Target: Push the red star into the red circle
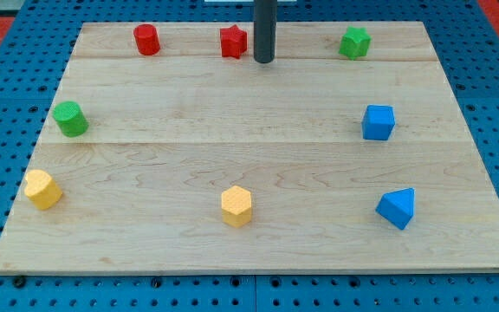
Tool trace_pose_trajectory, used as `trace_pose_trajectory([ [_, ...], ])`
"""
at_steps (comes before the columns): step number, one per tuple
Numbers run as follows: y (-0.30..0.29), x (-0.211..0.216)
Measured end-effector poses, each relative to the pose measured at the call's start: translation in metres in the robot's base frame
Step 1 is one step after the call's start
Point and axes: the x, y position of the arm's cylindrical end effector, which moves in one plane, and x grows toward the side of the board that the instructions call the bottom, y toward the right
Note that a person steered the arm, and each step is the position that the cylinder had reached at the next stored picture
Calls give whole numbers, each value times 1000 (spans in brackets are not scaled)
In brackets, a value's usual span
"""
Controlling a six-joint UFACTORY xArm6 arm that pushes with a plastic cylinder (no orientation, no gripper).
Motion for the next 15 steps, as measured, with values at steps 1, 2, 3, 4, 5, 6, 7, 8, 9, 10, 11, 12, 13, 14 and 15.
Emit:
trace_pose_trajectory([
  [1,-9,-9],
  [2,-31,-23],
  [3,-7,-35],
  [4,-37,-48],
  [5,-113,-51],
  [6,-115,-53],
  [7,-79,-48],
  [8,-79,-45],
  [9,-120,-45],
  [10,-139,-45],
  [11,-154,-42],
  [12,-107,-27],
  [13,-160,-24],
  [14,-163,-24],
  [15,-163,-24],
])
